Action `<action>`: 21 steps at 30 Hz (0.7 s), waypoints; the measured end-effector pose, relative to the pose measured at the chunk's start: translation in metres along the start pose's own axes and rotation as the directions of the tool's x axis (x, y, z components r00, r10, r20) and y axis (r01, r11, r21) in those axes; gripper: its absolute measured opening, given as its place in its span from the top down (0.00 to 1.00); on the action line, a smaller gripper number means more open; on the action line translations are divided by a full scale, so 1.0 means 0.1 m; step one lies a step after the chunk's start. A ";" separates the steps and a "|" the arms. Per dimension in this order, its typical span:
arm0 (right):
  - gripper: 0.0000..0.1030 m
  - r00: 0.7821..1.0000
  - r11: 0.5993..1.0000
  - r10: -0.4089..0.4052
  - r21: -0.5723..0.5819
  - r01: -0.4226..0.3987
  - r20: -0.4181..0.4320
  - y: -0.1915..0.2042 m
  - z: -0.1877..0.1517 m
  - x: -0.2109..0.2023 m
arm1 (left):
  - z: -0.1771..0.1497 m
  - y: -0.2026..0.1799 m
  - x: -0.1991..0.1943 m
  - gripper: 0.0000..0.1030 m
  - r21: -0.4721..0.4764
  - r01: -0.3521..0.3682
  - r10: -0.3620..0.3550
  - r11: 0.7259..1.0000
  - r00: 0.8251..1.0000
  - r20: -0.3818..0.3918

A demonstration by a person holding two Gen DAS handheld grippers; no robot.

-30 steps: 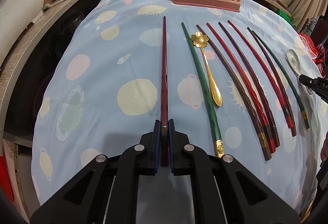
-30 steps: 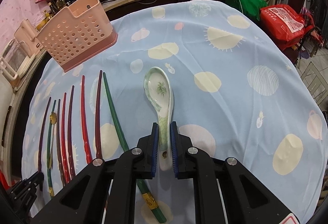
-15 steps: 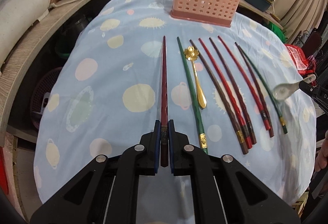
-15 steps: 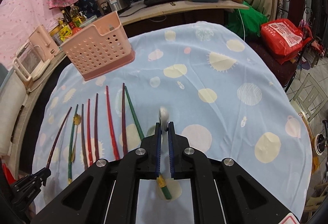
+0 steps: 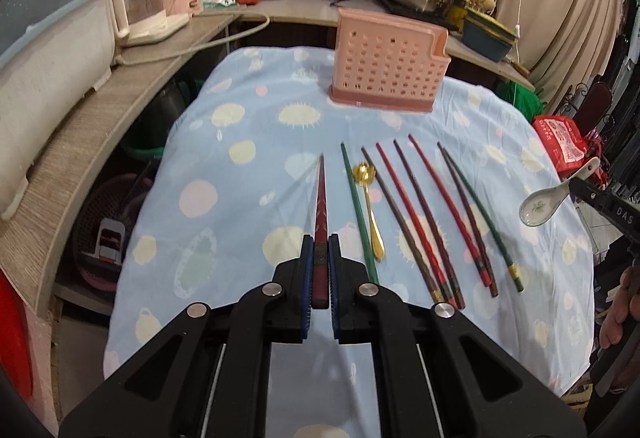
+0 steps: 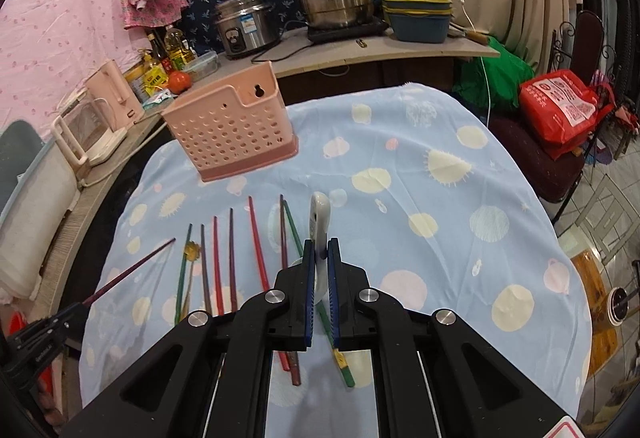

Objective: Organize utensils
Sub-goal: 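Carry chopstick and spoon into the pink basket and open both tools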

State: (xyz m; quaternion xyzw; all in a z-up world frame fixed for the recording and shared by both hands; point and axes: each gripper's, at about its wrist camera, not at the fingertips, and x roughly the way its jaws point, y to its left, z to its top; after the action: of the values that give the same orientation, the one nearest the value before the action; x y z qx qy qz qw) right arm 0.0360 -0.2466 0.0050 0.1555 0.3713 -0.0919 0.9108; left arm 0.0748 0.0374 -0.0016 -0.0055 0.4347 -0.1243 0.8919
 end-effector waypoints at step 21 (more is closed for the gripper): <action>0.94 0.990 0.992 0.116 -0.060 -0.112 0.082 0.44 1.23 0.29 | 1.82 -0.06 -0.60 0.93 0.062 -0.014 -0.007 0.998 0.944 0.331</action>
State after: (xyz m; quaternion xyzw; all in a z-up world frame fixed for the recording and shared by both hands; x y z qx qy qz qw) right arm 0.1484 -0.2498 0.0773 0.1473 0.3249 -0.0359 0.9335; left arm 0.1792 0.0272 0.1588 0.0027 0.2748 -0.1336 0.9522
